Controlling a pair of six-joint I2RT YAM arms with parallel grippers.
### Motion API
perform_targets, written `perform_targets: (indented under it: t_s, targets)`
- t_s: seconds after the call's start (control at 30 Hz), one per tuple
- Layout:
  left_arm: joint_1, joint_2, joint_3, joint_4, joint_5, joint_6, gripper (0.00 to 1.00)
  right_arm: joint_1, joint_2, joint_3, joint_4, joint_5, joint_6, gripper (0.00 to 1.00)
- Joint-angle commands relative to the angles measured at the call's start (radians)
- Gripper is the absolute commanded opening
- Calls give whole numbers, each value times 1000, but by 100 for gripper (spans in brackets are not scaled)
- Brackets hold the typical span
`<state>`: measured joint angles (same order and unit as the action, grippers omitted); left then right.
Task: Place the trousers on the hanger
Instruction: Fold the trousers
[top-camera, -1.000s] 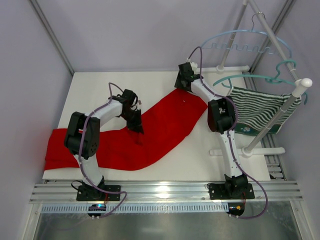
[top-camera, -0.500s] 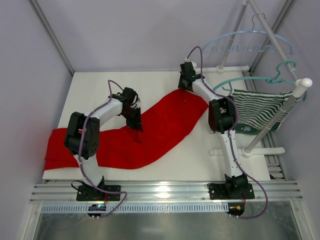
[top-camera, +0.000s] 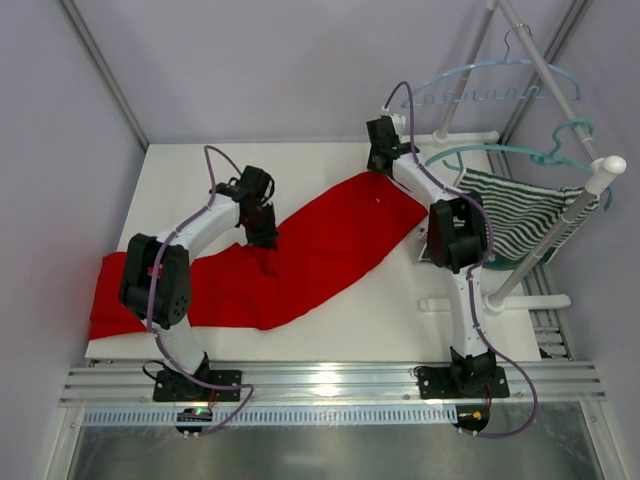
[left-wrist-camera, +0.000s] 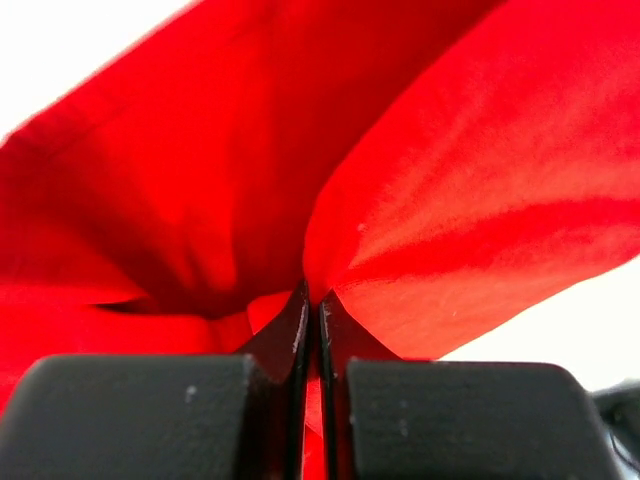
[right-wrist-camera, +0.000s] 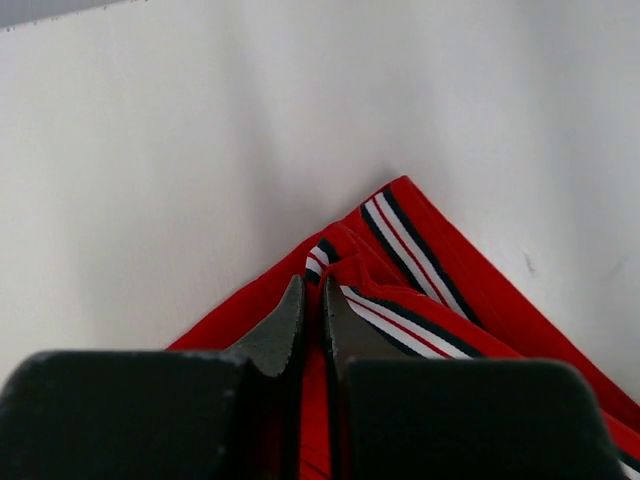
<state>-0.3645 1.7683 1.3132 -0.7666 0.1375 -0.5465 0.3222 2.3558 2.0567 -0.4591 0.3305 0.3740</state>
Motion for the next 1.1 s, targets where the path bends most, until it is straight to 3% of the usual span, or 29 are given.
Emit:
perform_targets:
  t_s: [0.0,0.1,0.13,0.23,0.27,0.37,0.53,0.7,0.93,0.97,1.0,1.07]
  targets:
    - [7,-35,49,-16,-169,-12,2,-14,-141,-46,25,125,6,4]
    - [18,9,93,-39,-213,-12,21,-14,-158,-56,22,140,2,4]
    - [31,19,104,-55,-228,-12,34,-14,-156,-56,17,140,2,4]
    - [64,40,158,-77,-257,-4,50,-15,-156,-75,10,139,2,4]
    - [90,46,172,-82,-266,0,51,-14,-159,-95,13,142,5,4]
    - [117,88,221,-77,-328,31,50,-12,-158,-119,7,171,12,4]
    - [118,279,314,-131,-202,86,50,-17,-144,-132,11,185,16,4]
    - [105,321,284,-91,-69,138,53,-17,-142,-144,16,179,14,4]
    - [82,335,218,-66,-97,177,56,-18,-161,-171,34,168,20,4]
    - [81,354,218,-77,-116,178,54,-18,-161,-171,33,168,23,4]
    - [79,368,224,-88,-127,172,42,-17,-161,-170,33,173,25,4]
    - [79,394,230,-126,-208,160,30,-18,-162,-168,27,192,35,4]
